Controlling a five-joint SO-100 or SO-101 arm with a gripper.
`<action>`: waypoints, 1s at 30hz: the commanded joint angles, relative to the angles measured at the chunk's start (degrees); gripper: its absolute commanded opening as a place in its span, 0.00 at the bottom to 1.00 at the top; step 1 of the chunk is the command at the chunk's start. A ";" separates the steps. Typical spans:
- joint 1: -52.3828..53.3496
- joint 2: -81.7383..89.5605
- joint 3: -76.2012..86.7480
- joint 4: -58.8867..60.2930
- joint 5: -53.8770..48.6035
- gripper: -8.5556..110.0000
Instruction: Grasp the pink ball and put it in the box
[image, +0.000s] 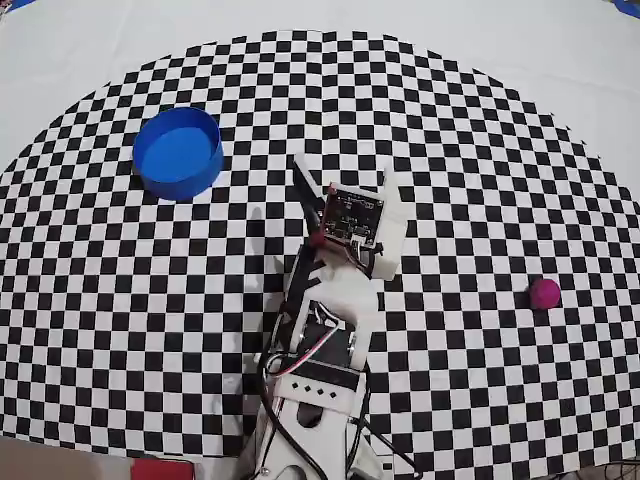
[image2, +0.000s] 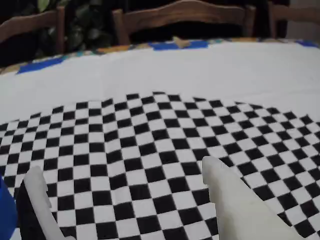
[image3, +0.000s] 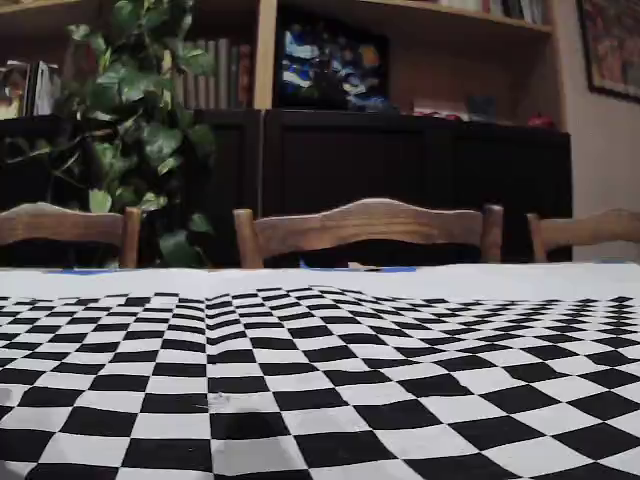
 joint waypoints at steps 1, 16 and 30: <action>2.46 -0.97 0.35 -2.29 -0.44 0.39; 13.62 -1.85 0.35 -3.96 -0.44 0.39; 21.45 -1.49 0.35 -4.83 -0.44 0.39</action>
